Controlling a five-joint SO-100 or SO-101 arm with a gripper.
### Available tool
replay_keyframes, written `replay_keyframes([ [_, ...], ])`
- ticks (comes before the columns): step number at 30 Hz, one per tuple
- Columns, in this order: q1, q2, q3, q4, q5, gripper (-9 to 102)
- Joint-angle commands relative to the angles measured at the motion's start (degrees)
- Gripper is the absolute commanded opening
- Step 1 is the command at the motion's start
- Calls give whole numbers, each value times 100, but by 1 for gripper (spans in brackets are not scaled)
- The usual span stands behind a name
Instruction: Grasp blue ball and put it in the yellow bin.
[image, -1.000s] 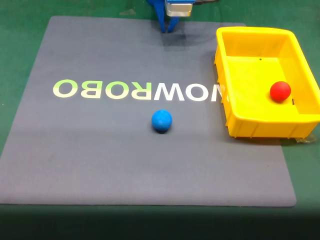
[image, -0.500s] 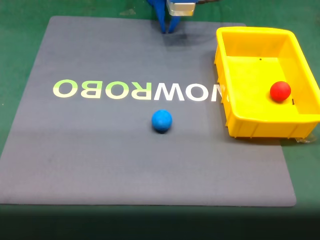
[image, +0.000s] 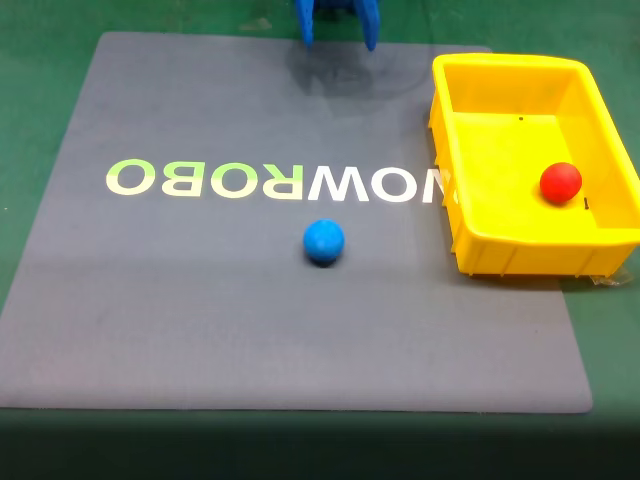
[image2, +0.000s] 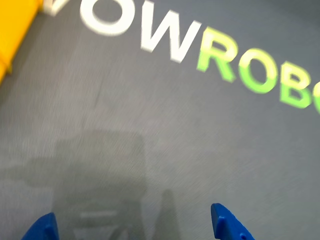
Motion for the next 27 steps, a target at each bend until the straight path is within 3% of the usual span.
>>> replay_keyframes([
  [1,79,-1626,-1512,-422,229,35],
  [12,299,-6258,-4939,-1336,378,35],
  [27,352,-9571,-7690,-1459,756,35],
])
